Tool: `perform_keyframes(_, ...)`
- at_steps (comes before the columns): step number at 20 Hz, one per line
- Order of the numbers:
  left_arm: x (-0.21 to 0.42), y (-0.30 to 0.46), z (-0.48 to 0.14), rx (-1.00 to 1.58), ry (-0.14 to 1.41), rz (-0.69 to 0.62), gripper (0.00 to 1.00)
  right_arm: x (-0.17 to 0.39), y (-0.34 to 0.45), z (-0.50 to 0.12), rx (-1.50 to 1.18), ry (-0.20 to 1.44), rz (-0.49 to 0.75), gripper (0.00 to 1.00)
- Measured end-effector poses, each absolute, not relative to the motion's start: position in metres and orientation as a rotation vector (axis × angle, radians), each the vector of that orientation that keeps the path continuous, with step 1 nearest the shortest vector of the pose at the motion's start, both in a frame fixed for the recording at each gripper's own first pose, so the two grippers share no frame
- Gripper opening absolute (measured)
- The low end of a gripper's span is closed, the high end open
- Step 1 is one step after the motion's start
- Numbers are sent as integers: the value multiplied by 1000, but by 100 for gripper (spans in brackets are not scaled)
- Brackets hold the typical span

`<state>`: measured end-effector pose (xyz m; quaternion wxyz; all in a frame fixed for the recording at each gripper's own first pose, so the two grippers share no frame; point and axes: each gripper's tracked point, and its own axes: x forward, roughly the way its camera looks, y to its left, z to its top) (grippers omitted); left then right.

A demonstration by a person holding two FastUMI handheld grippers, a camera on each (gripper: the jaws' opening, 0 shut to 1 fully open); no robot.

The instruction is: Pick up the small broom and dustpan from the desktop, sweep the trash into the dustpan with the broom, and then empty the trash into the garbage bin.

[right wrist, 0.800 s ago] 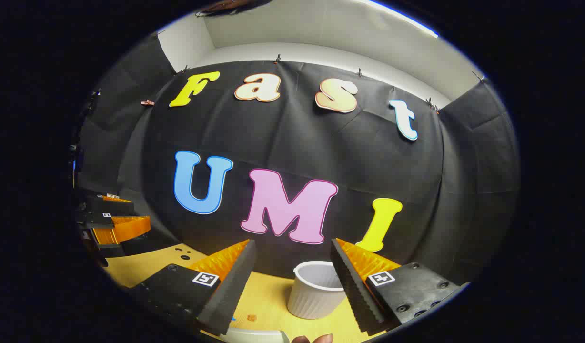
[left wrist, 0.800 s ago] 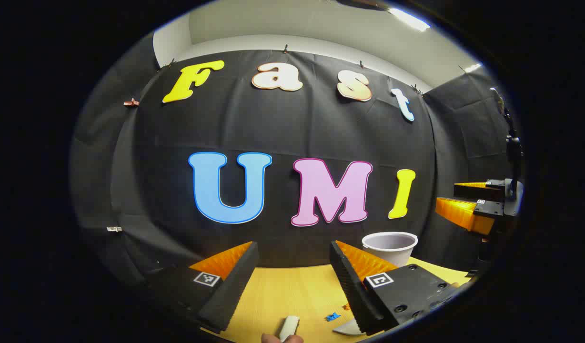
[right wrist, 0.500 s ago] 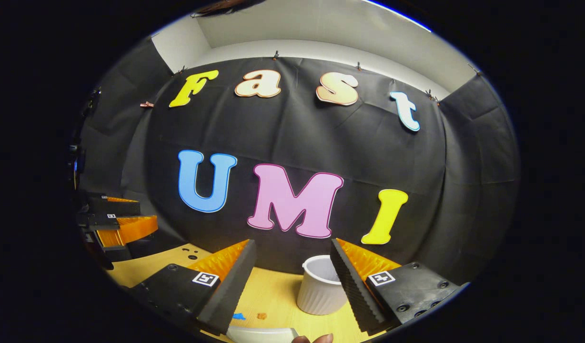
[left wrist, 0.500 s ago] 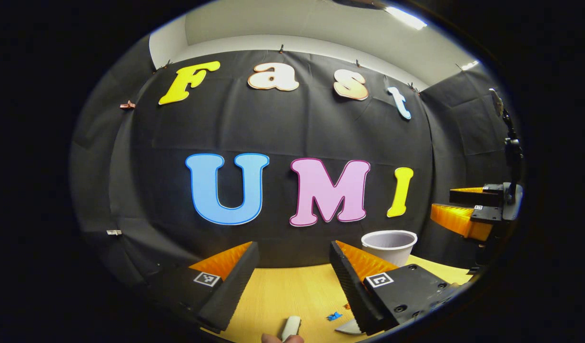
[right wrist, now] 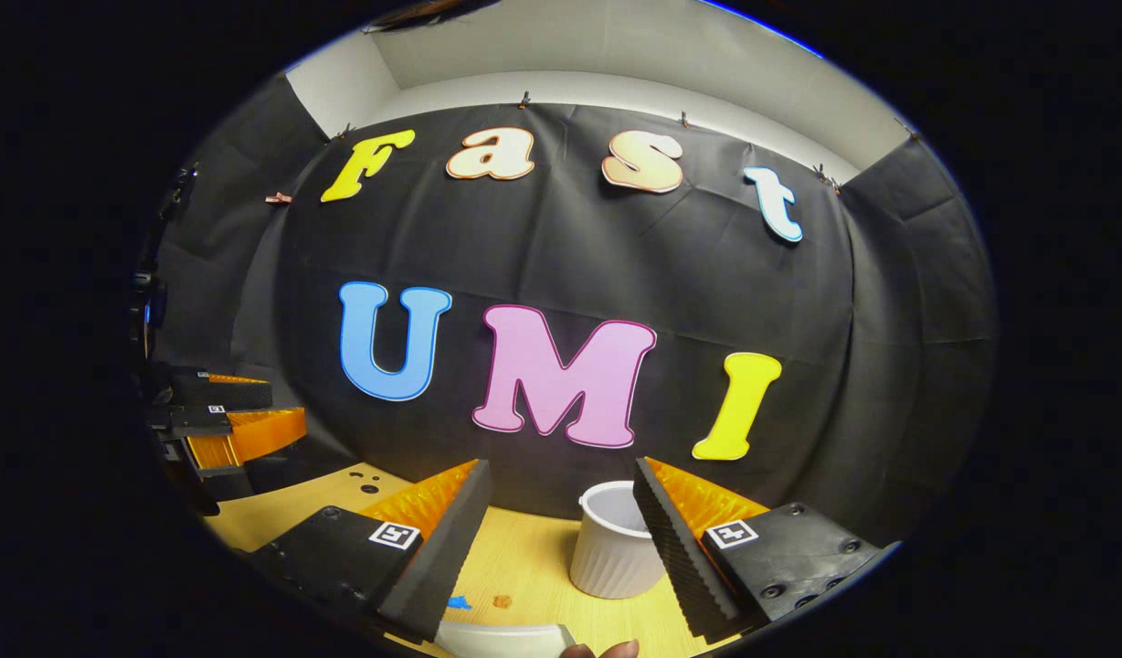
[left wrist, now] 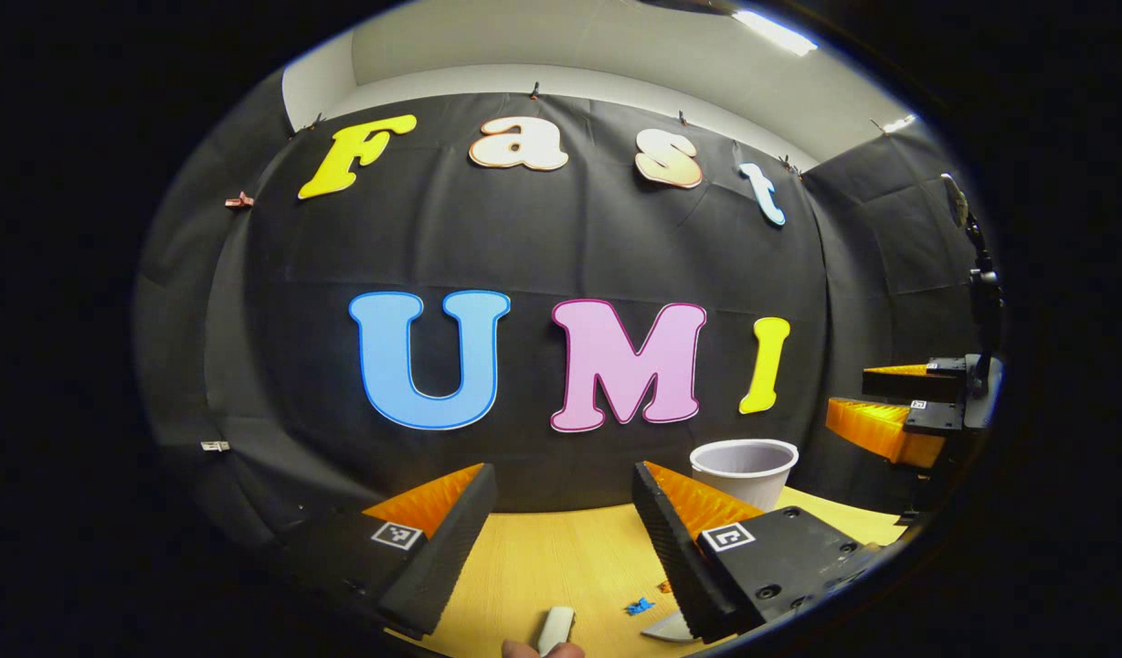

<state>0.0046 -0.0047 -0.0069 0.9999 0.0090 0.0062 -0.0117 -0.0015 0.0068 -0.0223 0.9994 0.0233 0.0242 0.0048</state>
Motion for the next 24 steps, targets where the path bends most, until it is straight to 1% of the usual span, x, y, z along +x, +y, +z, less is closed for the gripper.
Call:
perform_keyframes(2, 5, -4, -11, 17, 20, -25, 95, -3, 11, -29, 42, 75, 33, 97)
perform_keyframes(4, 4, -2, -15, 23, 28, -24, 95, -14, 23, -52, 35, 168, 119, 98)
perform_keyframes(6, 3, 2, -18, 26, 36, -20, 95, -38, 34, -94, 26, 351, 215, 98)
perform_keyframes(9, 0, 6, -29, 14, 58, -11, 95, -88, 42, -171, -21, 632, 314, 98)
perform_keyframes(12, -2, 13, -40, 14, 80, 3, 95, -131, 47, -239, -70, 837, 383, 97)
perform_keyframes(15, -4, 17, -46, 20, 98, 8, 95, -163, 51, -305, -89, 1004, 400, 97)
perform_keyframes(19, -8, 20, -50, 36, 111, 4, 95, -172, 58, -377, -88, 1142, 388, 93)
perform_keyframes(21, -10, 22, -51, 41, 111, 5, 95, -174, 62, -403, -65, 1218, 381, 92)
perform_keyframes(24, -14, 25, -53, 47, 119, 11, 95, -172, 63, -429, -42, 1277, 360, 86)
